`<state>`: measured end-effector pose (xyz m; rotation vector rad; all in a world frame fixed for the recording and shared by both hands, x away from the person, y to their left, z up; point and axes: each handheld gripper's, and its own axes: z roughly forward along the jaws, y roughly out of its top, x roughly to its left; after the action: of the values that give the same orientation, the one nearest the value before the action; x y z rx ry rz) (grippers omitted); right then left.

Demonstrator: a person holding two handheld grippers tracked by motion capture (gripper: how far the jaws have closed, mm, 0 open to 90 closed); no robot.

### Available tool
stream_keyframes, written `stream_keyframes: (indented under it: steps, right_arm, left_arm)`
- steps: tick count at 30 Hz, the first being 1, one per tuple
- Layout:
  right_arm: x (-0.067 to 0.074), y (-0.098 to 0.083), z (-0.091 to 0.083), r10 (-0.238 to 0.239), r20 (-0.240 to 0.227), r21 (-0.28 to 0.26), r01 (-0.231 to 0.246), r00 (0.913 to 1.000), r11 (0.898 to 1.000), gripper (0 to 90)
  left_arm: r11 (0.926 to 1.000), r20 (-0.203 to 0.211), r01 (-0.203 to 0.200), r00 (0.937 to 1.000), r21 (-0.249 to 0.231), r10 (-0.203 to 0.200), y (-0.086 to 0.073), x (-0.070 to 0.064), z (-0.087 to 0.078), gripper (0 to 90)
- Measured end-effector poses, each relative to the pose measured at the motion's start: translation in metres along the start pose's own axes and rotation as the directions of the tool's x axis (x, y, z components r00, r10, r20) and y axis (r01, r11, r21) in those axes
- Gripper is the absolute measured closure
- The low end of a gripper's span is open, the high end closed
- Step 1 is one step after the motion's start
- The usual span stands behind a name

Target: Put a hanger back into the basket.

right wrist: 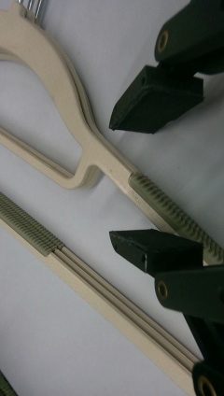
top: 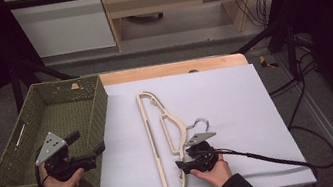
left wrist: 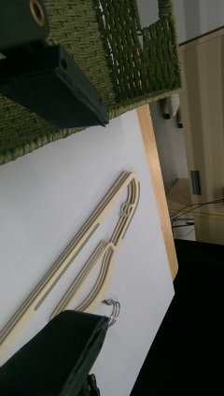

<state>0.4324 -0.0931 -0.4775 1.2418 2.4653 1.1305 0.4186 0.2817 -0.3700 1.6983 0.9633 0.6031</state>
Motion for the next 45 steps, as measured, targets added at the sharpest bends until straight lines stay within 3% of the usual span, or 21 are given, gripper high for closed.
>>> stream_keyframes:
  steps: [5,8,13,16,20,21,28,36,39,44,45]
  right_arm:
    - [-0.001,0.000,-0.001,-0.002,-0.032,0.009,0.002,0.9995,1.000,52.3]
    - [0.000,0.002,-0.002,0.050,-0.033,0.015,-0.050,0.9982,0.999,54.6]
    - [-0.002,0.004,-0.007,0.041,-0.040,0.009,-0.040,0.9984,0.999,66.8]
    - [-0.002,0.004,-0.007,0.066,-0.029,0.021,-0.065,0.9974,0.998,66.8]
    - [-0.004,0.004,-0.008,0.018,0.016,0.018,-0.018,0.9997,1.000,63.7]
    - [-0.002,0.004,-0.009,0.036,0.025,0.023,-0.036,0.9990,0.999,62.6]
    - [-0.002,0.004,-0.009,0.064,-0.006,0.036,-0.064,0.9979,0.997,67.3]
    - [-0.005,0.006,-0.011,0.095,0.001,0.050,-0.095,0.9955,0.994,71.0]
    - [-0.007,0.006,-0.014,0.087,0.047,0.065,-0.090,0.9951,0.994,72.6]
    - [-0.008,0.007,-0.017,0.078,0.071,0.066,-0.083,0.9944,0.994,74.3]
    - [-0.009,0.007,-0.017,0.060,0.094,0.068,-0.067,0.9937,0.995,74.6]
  left_arm:
    - [1.0000,0.003,0.000,1.0000,0.003,0.000,-0.001,-0.001,0.001,4.7]
    - [1.0000,0.003,0.000,1.0000,0.004,0.000,-0.001,-0.001,0.001,4.7]
    - [0.9999,0.004,-0.001,1.0000,0.011,0.001,-0.001,-0.001,0.003,4.8]
    - [0.9999,0.004,-0.004,1.0000,0.017,0.004,-0.002,-0.002,0.003,4.8]
    - [0.9999,0.003,-0.008,1.0000,0.014,0.008,-0.001,-0.002,0.002,4.8]
    - [0.9999,0.003,-0.006,1.0000,0.012,0.006,-0.001,-0.003,0.002,4.9]
    - [0.9998,0.004,-0.012,0.9999,0.014,0.012,-0.001,-0.004,0.002,4.9]
    - [0.9998,0.005,-0.013,0.9999,0.015,0.013,-0.001,-0.004,0.002,5.0]
    - [0.9998,0.006,-0.015,0.9999,0.016,0.015,0.000,-0.005,0.003,5.1]
    - [0.9998,0.007,-0.015,0.9999,0.016,0.015,0.000,-0.005,0.003,5.1]
    - [0.9997,0.007,-0.017,0.9998,0.018,0.017,0.000,-0.005,0.002,5.1]
